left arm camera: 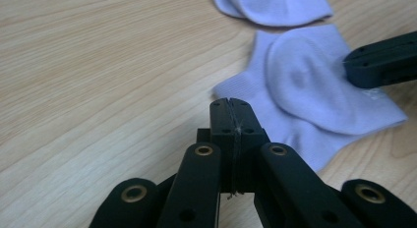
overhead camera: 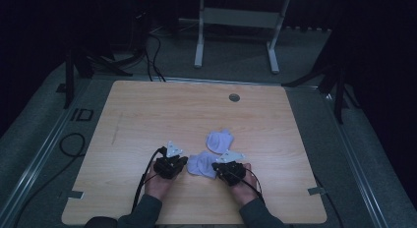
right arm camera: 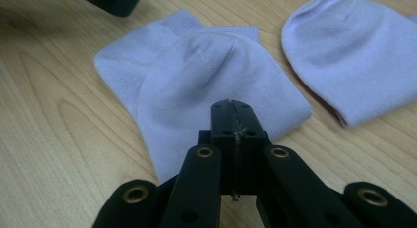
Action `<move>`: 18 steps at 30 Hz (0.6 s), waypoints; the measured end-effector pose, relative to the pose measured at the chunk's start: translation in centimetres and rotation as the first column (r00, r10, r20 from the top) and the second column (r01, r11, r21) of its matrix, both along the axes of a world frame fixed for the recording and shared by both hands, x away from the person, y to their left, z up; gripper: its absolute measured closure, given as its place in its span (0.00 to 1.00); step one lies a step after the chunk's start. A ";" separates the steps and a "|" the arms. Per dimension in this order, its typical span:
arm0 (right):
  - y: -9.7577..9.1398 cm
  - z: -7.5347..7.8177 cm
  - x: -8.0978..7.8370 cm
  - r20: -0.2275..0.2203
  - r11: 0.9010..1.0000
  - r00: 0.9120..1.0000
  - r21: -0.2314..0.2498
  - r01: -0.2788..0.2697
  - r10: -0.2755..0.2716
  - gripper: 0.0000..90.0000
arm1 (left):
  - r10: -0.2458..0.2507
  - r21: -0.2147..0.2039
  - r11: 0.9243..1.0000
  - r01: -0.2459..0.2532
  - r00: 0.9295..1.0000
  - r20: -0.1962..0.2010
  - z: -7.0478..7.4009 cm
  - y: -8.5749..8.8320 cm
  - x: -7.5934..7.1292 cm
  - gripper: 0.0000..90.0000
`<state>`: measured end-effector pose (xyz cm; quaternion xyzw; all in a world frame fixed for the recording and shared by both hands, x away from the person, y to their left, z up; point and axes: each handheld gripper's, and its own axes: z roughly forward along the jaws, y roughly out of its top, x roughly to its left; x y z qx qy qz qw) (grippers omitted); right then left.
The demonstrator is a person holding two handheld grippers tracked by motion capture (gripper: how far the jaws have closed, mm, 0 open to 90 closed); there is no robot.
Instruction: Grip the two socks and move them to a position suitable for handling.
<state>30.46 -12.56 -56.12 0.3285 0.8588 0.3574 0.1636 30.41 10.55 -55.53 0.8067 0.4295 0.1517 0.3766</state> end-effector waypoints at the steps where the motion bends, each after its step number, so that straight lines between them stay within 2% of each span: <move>1: 0.0 0.0 0.0 0.001 1.000 1.000 0.000 -0.001 0.001 1.00 | -0.007 -0.001 1.000 0.007 1.000 0.001 0.0 -0.2 0.0 1.00; 10: 0.3 0.0 -0.1 0.003 1.000 1.000 -0.003 -0.012 0.012 1.00 | -0.053 0.019 0.998 0.053 0.998 -0.025 -0.6 -0.9 0.1 1.00; 18: 0.2 0.0 0.0 -0.002 1.000 1.000 0.000 -0.022 0.022 0.99 | -0.050 0.014 0.999 0.051 0.998 -0.044 -0.6 -0.8 -0.4 1.00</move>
